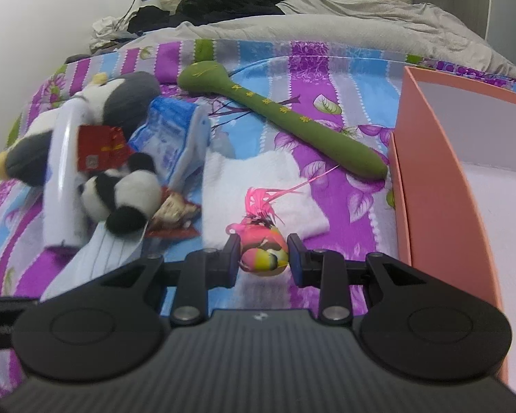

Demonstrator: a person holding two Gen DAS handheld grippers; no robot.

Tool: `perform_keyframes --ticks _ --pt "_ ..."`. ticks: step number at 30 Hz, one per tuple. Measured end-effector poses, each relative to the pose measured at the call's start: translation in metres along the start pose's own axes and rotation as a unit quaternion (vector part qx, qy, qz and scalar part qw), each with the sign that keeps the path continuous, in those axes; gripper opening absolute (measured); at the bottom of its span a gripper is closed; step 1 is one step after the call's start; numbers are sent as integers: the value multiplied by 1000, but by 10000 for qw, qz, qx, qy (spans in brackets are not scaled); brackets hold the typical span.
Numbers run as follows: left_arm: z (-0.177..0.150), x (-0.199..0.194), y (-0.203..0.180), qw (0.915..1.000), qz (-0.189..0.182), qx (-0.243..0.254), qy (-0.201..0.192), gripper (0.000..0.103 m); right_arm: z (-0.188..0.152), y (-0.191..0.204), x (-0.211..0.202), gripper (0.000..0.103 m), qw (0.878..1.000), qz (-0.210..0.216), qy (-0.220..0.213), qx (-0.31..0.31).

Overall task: Organize soft objects
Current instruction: 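Lift and carry the mask and squishy toy over the orange box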

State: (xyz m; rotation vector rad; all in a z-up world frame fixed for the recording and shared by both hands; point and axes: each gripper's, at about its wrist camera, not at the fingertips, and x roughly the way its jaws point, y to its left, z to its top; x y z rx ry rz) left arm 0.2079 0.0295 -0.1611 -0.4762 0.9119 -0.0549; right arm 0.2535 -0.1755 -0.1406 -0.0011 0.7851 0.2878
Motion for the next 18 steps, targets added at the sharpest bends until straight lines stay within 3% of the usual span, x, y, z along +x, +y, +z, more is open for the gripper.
perform_keyframes --ticks 11,18 --pt "-37 -59 -11 9995 -125 255 -151 7 -40 14 -62 33 10000 64 -4 42" --pt "-47 -95 -21 9982 -196 427 -367 7 -49 11 -102 33 9993 176 -284 188"
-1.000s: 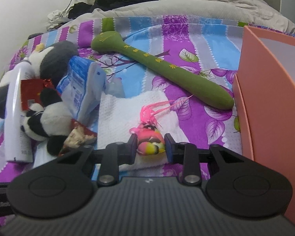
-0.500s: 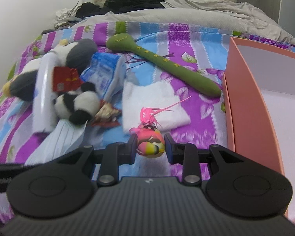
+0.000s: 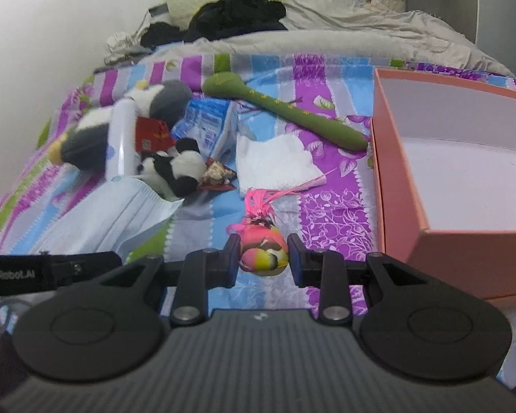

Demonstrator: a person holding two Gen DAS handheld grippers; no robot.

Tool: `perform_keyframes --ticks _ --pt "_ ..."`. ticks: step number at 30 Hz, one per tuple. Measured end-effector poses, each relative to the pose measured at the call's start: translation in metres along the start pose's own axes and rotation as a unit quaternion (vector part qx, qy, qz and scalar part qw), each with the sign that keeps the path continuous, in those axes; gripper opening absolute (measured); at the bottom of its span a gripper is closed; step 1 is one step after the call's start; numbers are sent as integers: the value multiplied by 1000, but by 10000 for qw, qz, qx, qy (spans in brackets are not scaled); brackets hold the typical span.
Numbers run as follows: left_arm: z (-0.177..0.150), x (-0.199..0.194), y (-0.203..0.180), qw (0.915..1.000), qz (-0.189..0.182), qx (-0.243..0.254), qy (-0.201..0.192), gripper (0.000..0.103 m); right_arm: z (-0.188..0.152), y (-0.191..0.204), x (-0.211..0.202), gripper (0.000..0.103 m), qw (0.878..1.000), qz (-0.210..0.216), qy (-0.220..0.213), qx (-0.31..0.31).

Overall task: Organize soft objects
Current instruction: 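Lift and carry the mask and squishy toy over the orange box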

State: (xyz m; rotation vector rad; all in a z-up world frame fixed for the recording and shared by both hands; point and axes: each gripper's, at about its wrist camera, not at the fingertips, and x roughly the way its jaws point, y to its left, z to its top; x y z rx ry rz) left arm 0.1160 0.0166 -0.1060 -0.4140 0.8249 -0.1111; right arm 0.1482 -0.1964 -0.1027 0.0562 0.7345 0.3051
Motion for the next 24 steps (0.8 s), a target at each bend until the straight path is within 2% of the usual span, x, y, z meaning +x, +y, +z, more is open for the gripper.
perform_keyframes --ticks 8,17,24 --pt "18 -25 -27 9990 -235 291 -260 7 18 -3 -35 33 9986 -45 -518 8" --pt "62 -33 -66 9967 -662 338 -335 7 58 -12 -68 33 9938 -289 -1060 -179" --pt "93 -35 -111 9918 -968 744 -388 7 86 -31 -99 33 9884 -488 -1434 -139"
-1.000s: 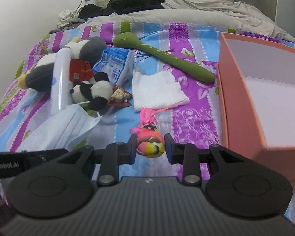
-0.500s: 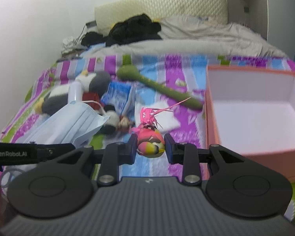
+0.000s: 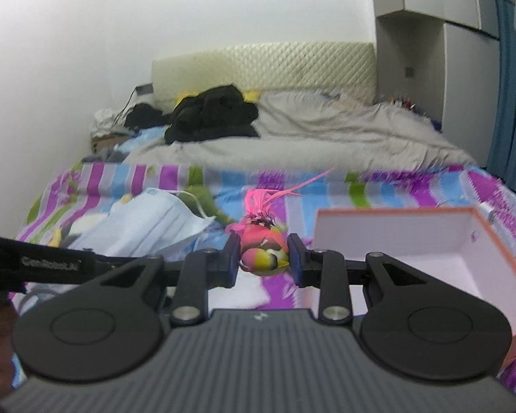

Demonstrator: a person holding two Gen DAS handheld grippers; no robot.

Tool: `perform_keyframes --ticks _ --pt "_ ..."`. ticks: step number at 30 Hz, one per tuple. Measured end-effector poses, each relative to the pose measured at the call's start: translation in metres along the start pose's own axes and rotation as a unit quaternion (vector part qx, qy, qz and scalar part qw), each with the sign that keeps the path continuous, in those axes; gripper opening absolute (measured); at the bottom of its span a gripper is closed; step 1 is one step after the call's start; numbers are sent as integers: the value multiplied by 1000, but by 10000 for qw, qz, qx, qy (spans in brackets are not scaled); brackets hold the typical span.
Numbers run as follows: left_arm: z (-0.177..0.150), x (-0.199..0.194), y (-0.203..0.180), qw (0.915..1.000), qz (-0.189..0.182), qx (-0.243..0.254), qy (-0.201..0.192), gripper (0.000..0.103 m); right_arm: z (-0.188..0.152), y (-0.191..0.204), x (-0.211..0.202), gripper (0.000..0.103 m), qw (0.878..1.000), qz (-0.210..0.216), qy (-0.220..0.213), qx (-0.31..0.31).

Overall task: Organize soft objects
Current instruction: 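Lift and carry the mask and squishy toy over the orange box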

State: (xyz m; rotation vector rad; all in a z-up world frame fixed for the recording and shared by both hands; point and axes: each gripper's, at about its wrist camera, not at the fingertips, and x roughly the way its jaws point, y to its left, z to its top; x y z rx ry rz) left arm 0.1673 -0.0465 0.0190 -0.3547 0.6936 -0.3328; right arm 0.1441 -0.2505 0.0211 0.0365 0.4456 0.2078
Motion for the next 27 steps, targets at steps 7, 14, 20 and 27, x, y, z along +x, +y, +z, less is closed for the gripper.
perform_keyframes --ticks 7,14,20,27 --pt "31 28 -41 9990 -385 128 186 7 21 -33 -6 33 9995 -304 -50 36" --pt "52 70 -84 9965 -558 399 467 7 36 -68 -4 33 9971 -760 25 -24" --pt "58 120 -103 9915 -643 558 989 7 34 -104 16 33 9933 -994 432 390" --pt "52 181 -116 9842 -346 681 1598 7 15 -135 48 33 9853 -1110 1104 685"
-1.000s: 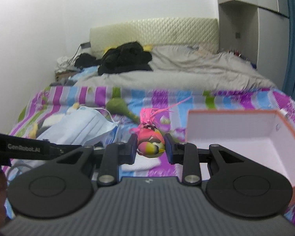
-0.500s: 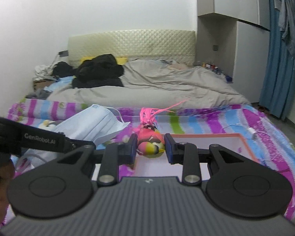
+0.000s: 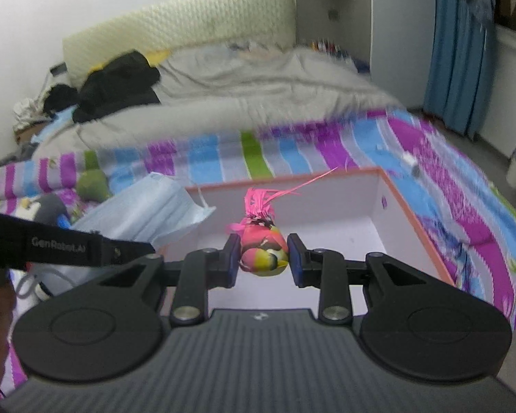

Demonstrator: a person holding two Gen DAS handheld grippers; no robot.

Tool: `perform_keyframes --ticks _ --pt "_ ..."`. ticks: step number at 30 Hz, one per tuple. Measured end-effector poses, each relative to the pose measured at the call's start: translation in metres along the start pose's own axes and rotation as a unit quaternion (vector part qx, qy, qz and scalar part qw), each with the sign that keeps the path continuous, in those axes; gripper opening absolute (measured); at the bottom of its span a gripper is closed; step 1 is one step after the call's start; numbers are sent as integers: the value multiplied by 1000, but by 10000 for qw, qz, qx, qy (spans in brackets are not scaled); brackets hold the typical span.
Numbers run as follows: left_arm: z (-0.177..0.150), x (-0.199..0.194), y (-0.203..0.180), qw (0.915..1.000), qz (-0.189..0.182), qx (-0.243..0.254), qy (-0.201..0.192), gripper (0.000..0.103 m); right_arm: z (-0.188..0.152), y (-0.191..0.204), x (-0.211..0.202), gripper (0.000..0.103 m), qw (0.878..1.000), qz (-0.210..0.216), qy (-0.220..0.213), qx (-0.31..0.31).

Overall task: Organize soft objects
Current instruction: 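Lift and carry the mask and squishy toy over the orange box, then open both tools to drop the mask and toy into the box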

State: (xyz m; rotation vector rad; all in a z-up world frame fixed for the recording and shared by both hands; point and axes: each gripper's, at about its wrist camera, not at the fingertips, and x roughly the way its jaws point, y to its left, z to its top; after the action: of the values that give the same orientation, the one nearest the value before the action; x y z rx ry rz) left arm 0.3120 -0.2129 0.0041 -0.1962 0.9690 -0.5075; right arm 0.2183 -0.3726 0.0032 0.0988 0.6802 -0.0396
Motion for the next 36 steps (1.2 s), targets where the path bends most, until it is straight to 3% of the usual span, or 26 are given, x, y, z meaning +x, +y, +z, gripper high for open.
perform_keyframes --ticks 5,10,18,19,21,23,25,36 --pt "1 33 -11 9980 272 437 355 7 -11 -18 27 33 9986 -108 512 121" --pt "2 54 -17 9957 458 549 582 7 -23 -33 43 33 9963 -235 813 159" --pt "5 62 -19 9954 437 518 670 8 -31 -46 48 33 9949 -304 933 235" --pt "6 62 -20 9954 426 531 673 12 -32 -47 49 34 9946 -321 951 246" --pt "5 62 -21 9947 458 623 674 23 -31 -49 51 47 9943 -297 987 281" --pt "4 59 -21 9951 415 646 620 35 -31 -49 51 58 9947 -278 957 272" --pt "3 54 -19 9961 377 624 505 43 -30 -47 48 60 9954 -261 891 251" --pt "-11 -7 -19 9922 426 1102 -387 43 -32 -31 2 60 9993 160 210 275"
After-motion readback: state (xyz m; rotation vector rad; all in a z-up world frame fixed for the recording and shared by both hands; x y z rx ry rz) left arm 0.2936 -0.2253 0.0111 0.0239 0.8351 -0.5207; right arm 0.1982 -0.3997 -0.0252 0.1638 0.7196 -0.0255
